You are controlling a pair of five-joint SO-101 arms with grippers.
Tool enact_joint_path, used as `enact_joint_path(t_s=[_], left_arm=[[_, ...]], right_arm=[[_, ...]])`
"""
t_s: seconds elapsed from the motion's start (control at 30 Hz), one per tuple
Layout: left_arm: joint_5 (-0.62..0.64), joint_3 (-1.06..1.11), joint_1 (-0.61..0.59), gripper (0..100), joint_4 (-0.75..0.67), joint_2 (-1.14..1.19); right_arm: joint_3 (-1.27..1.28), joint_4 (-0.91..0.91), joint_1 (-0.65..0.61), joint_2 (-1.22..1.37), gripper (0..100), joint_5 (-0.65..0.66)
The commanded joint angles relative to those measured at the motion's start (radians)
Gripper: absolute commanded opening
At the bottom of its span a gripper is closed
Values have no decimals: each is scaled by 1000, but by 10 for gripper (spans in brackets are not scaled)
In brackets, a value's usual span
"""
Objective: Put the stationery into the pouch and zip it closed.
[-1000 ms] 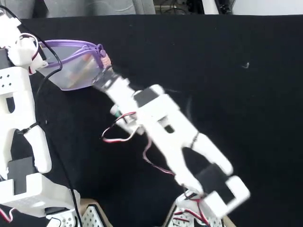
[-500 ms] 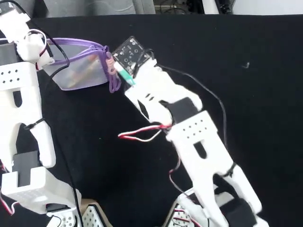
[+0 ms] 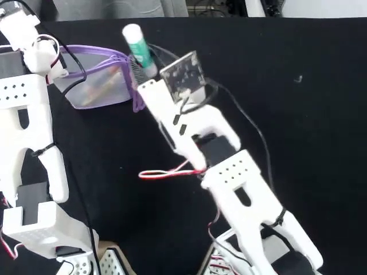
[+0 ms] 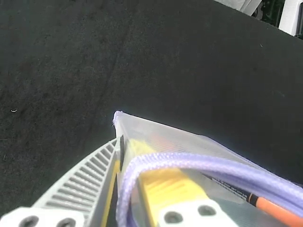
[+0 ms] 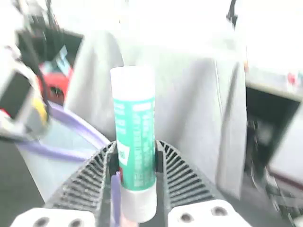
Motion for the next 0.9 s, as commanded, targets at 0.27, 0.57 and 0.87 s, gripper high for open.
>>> enact_joint_path(t_s=[0.27,0.57,0.87], left_arm=[[9,10,31,30,3,57],[9,10,30,30,3,57],[9,12,28,30,0,60]], right_arm=[[24,-555,-167,125,11,-3],[-108,-591,-183,317,11,-60],[-96,-589,-133,349,11,-267]])
